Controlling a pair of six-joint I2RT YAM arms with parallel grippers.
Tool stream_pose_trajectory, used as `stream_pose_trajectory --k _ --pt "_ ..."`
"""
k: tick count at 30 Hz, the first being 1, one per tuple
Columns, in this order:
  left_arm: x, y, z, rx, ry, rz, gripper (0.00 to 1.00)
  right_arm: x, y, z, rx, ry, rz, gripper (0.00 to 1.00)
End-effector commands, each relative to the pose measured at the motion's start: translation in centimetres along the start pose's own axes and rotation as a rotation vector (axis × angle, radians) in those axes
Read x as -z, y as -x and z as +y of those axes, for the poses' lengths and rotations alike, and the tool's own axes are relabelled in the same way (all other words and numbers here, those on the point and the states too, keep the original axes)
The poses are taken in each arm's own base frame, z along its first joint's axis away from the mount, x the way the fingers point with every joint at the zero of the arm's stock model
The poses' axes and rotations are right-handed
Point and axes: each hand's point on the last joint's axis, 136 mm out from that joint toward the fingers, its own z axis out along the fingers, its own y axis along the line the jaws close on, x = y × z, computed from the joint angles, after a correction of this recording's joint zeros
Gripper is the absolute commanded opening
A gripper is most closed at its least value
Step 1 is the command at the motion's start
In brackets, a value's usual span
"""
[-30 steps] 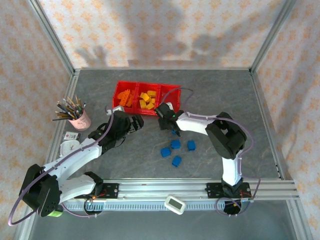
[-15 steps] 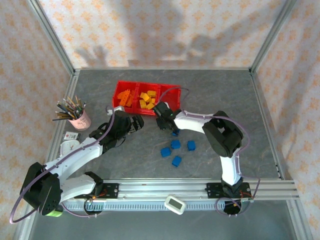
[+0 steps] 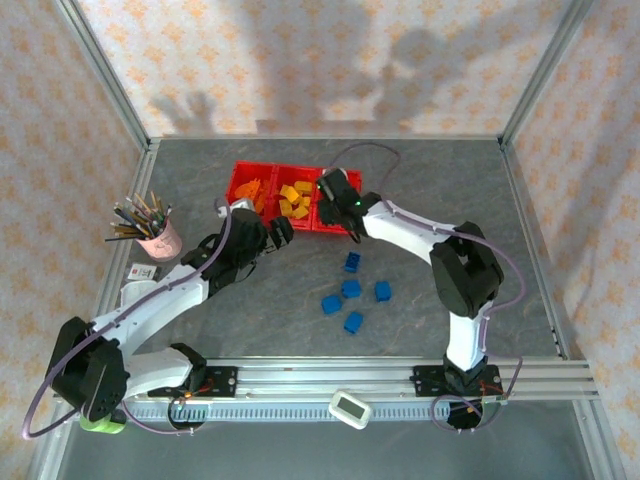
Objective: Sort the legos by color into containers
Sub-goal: Place the lego in the container.
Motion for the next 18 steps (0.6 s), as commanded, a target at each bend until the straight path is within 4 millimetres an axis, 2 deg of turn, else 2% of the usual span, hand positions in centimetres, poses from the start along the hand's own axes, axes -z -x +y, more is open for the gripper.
stream_pose_trajectory --k 1,4,8,13,18 --pt "-0.3 1.8 -1.9 -0.018 -0.041 -0.032 0.99 -1.5 0.8 -1.3 -0.002 -0.083 -0.004 0.31" --pt "-0.5 2.5 -2.4 -0.022 -0.041 -0.048 0.99 -2.6 2.0 -2.1 -0.012 -0.118 -0.015 0.32" --pt "-0.7 3.0 -3.1 -0.022 -0.059 -0.055 1.0 -3.4 3.1 -2.2 -0.008 -0.136 -0.018 0.44" --pt "-0.5 3.3 -3.4 -0.027 -0.064 -0.06 0.99 -1.6 4.4 -1.9 -0.017 -0.109 -0.046 0.56" --pt "0.2 3.0 -3.2 -0.031 -0.076 -0.057 0.99 1.0 3.0 -2.1 -0.056 -0.054 -0.049 0.62"
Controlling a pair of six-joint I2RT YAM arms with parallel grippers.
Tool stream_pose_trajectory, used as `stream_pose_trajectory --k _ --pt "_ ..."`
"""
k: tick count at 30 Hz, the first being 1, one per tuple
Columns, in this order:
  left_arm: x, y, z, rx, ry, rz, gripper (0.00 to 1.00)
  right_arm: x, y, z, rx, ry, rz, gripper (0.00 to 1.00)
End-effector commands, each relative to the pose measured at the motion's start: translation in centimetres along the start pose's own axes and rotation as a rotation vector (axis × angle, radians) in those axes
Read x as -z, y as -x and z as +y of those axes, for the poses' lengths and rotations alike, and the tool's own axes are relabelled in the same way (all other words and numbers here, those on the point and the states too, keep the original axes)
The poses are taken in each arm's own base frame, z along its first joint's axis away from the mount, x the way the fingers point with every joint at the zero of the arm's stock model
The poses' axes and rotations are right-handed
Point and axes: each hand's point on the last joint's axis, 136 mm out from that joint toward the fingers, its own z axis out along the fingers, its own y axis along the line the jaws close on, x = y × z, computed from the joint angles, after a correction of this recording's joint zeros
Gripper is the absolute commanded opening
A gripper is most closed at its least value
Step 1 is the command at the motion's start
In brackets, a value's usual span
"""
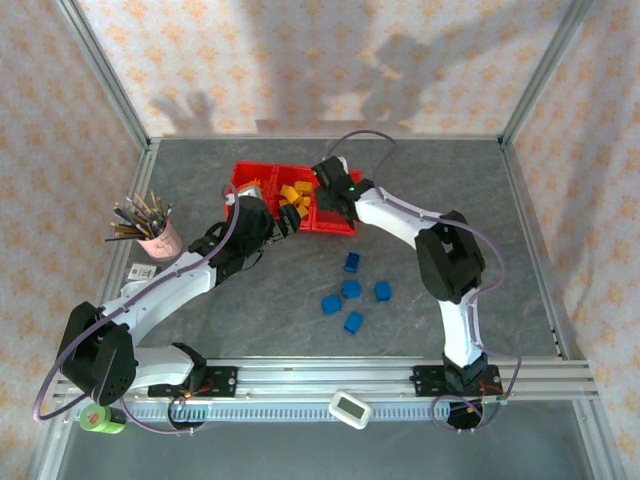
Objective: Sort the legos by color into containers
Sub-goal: Place the lego in the container, then pick up the lego from the center of the table.
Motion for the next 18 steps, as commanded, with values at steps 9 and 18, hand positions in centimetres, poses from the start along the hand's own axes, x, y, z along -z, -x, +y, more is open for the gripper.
stream_pose_trajectory --k 9,18 --pt "1.4 -1.4 0.2 -0.045 -0.059 0.023 0.99 6.4 -3.6 -2.9 -0.148 0.045 -0.014 0.7" --pt "1.4 -5.1 0.2 -0.059 -0.119 0.075 0.99 6.9 -8.8 -5.5 -0.258 -0.04 0.003 0.73"
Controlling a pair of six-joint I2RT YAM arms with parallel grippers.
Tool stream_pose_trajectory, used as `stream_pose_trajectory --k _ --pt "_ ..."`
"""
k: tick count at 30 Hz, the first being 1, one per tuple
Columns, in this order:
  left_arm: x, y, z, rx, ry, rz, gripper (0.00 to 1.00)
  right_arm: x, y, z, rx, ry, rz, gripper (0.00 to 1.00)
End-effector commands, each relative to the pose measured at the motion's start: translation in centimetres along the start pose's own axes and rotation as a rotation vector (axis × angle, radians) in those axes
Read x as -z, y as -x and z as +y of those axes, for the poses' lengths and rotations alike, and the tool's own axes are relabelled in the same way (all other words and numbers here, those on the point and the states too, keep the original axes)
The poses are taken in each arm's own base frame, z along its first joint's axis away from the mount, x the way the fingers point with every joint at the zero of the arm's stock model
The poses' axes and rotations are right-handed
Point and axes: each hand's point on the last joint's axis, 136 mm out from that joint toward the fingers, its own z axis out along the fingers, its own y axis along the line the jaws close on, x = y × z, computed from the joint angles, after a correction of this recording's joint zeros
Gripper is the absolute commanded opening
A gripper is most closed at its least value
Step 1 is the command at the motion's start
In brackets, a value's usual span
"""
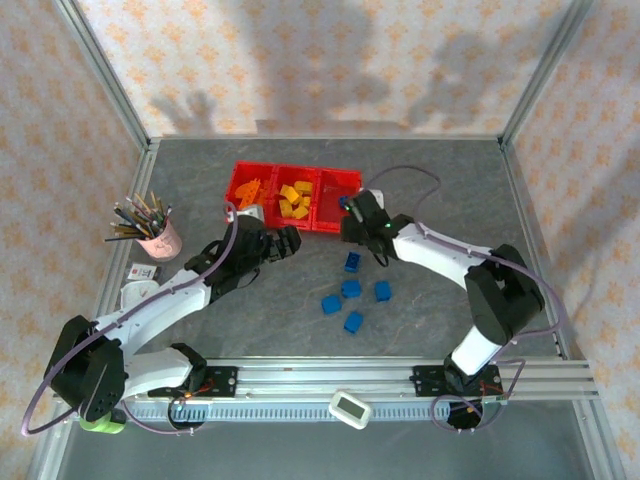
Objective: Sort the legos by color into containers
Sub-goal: Pick up the lego from the center of the table.
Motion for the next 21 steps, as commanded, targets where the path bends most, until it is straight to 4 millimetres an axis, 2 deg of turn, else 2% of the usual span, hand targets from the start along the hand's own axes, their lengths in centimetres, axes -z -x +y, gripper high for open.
stream_pose_trajectory --k 1,8,14,21 --pt "0.4 -0.4 -1.3 -0.004 -0.07 -0.021 0.99 1.0 0.0 -0.4 -0.093 -0.014 -0.06 0.74" --pt "-0.2 -2.1 -1.1 0.054 -0.104 -0.028 0.99 -0.4 -3.5 -0.5 -0.154 -0.016 -0.027 0.8" --pt "-0.6 -2.4 -0.5 0.062 -0.068 -0.024 0.99 -2.0 -5.5 1.6 -0.135 0.018 0.022 0.83" --pt "-0.9 -3.0 -0.2 0.065 -0.061 -0.005 0.99 -3.4 -6.3 1.9 -0.115 -0.005 0.044 0.75"
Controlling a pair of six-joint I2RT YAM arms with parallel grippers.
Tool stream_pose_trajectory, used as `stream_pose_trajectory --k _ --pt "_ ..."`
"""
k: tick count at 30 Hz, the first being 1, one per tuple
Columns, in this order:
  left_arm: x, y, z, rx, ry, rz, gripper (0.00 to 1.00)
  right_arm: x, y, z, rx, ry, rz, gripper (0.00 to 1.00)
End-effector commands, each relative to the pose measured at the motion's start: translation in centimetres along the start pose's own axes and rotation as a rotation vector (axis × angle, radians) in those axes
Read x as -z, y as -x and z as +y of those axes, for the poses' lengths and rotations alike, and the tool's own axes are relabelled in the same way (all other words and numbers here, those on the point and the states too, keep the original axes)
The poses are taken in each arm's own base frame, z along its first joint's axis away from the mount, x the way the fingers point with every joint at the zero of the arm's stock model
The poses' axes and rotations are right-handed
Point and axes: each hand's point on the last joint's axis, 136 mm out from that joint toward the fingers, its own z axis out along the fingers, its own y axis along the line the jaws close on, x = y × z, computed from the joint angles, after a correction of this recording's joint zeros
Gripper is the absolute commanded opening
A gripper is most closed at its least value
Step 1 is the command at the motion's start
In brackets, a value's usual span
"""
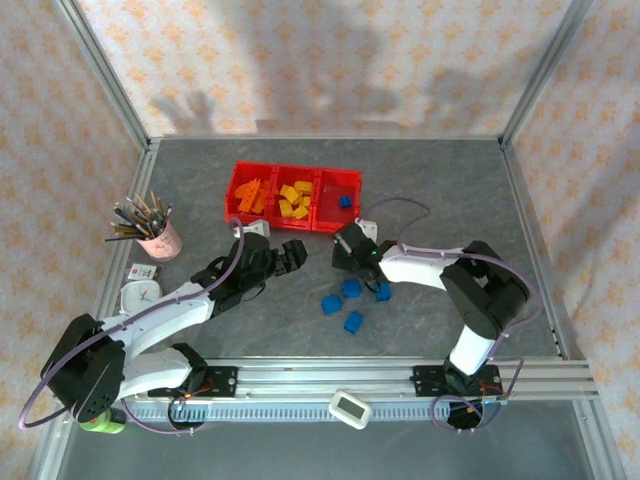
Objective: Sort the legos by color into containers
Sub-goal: Pick up the lego from the center of the table, then place the lego in the container.
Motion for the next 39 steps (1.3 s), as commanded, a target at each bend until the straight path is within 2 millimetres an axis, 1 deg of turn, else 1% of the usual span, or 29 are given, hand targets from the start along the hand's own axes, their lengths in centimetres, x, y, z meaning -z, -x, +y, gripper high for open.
stream_pose_trajectory --k 1,6,9,13,16,20,24,28,33,36,39 --pt "-0.4 0.1 0.2 0.011 0.007 -0.019 0.99 -0.2 1.1 0.7 -0.014 0.004 -0.039 0.73" --pt "-0.7 -0.1 0.2 0.002 0.016 -0.004 0.99 -0.5 0.6 0.9 0.012 0.012 -0.024 0.61" --pt "-0.9 -0.2 0.1 -0.007 0.02 0.007 0.99 -0.4 0.7 1.2 0.024 0.023 -0.026 0.54" --pt "-0.9 0.0 0.0 -0.012 0.026 0.004 0.99 0.0 1.1 1.9 0.041 0.054 -0.029 0.45" --pt "-0.7 0.2 -0.2 -0.015 0.021 0.002 0.99 0.4 1.4 2.0 0.049 0.058 -0.036 0.38" --pt "-0.4 0.6 -0.5 -0.024 0.018 -0.007 0.99 1.2 2.2 2.4 0.067 0.065 -0.05 0.33" --pt "0.2 1.3 -0.8 -0.064 0.025 -0.023 0.99 2.9 4.4 3.3 0.09 0.078 -0.094 0.31" --pt "0.9 2.7 -1.1 -0.108 0.04 -0.056 0.99 4.3 6.7 4.4 0.119 0.094 -0.146 0.32" --pt "1.6 4.7 -1.2 -0.127 0.056 -0.104 0.99 3.6 9.7 5.0 0.132 0.058 -0.174 0.32" --pt "1.9 6.0 -1.3 -0.126 0.061 -0.133 0.99 3.2 11.6 6.1 0.135 0.086 -0.189 0.34" --pt "2.0 7.0 -1.3 -0.122 0.061 -0.157 0.99 2.1 13.4 6.4 0.149 0.055 -0.203 0.34"
